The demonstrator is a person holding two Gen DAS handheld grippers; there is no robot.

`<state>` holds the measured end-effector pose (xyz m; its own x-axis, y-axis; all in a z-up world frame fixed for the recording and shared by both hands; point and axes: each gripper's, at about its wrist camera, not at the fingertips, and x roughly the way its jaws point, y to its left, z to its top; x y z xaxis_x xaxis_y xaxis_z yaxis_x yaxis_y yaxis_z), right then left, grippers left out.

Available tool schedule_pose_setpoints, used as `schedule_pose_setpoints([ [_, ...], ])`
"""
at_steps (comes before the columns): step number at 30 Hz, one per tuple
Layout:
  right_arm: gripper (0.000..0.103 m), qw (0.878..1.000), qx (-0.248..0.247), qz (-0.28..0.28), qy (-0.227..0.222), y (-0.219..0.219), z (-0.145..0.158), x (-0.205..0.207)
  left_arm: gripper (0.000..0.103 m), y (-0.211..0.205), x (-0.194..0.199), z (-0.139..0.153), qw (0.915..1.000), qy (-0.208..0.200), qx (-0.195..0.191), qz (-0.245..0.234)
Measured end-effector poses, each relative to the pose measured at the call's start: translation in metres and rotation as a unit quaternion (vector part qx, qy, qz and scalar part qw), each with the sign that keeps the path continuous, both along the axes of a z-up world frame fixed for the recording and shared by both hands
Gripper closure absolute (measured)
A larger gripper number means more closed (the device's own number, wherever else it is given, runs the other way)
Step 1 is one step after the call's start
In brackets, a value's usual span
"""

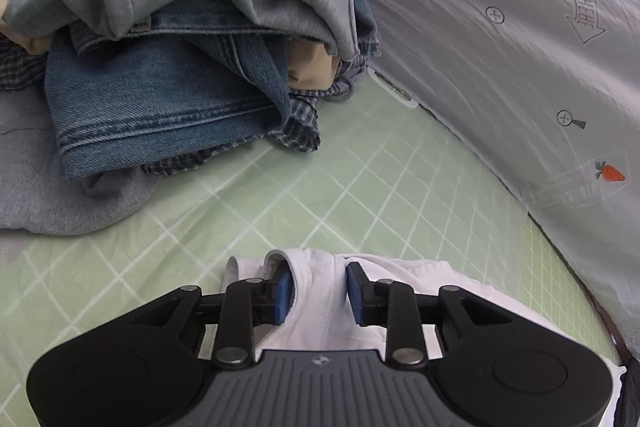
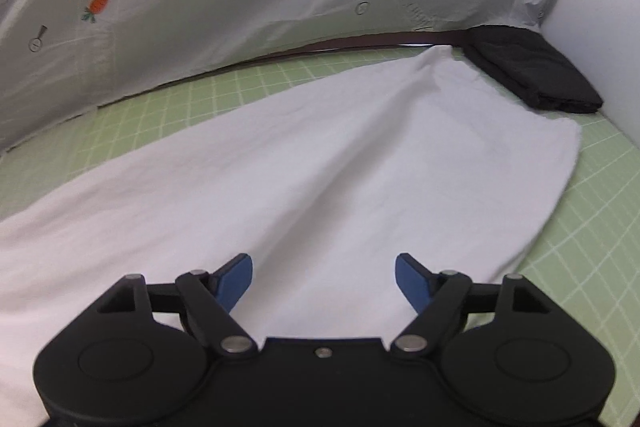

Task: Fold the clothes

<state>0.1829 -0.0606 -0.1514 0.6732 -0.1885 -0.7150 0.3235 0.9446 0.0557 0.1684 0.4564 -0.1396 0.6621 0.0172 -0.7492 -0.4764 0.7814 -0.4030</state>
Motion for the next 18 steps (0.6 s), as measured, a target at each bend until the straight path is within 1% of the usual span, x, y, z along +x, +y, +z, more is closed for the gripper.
schedule_pose_setpoints([
  [3,0.024,1.000,0.005,0.017,-0.007,0.015,0.000,0.015,0.070,0.000,-0.008,0.009,1.0000,-0.006,0.006,0.002],
  [6,0.029,0.998,0.008,0.057,-0.018,0.028,0.005,0.037,0.070,0.001,-0.015,0.016,0.9998,-0.011,0.017,0.002],
  [7,0.029,0.997,0.008,0.074,-0.020,0.032,0.005,0.046,0.070,0.003,-0.016,0.016,0.9998,-0.011,0.015,-0.003],
  [8,0.032,0.996,0.007,0.092,-0.022,0.036,0.006,0.054,0.070,0.003,-0.015,0.014,0.9999,-0.007,0.013,-0.006],
  [9,0.038,0.994,0.009,0.108,-0.020,0.040,0.005,0.064,0.070,0.003,-0.015,0.012,0.9999,-0.003,0.011,-0.009],
  [10,0.042,0.992,0.012,0.122,-0.013,0.042,0.002,0.075,0.070,0.002,-0.014,0.009,0.9999,0.002,0.009,-0.008],
  [11,0.048,0.991,0.021,0.130,-0.006,0.043,-0.002,0.085,0.070,0.001,-0.014,0.007,0.9999,0.007,0.008,-0.006],
  [12,0.053,0.991,0.036,0.133,0.001,0.043,-0.006,0.095,0.070,0.001,-0.014,0.005,0.9999,0.008,0.004,-0.004],
  [14,0.053,0.990,0.057,0.129,0.011,0.044,-0.013,0.111,0.069,-0.001,-0.014,0.002,0.9999,0.012,0.000,-0.001],
  [18,0.051,0.989,0.075,0.124,0.021,0.050,-0.022,0.132,0.066,-0.004,-0.012,0.000,0.9998,0.019,0.006,-0.001],
])
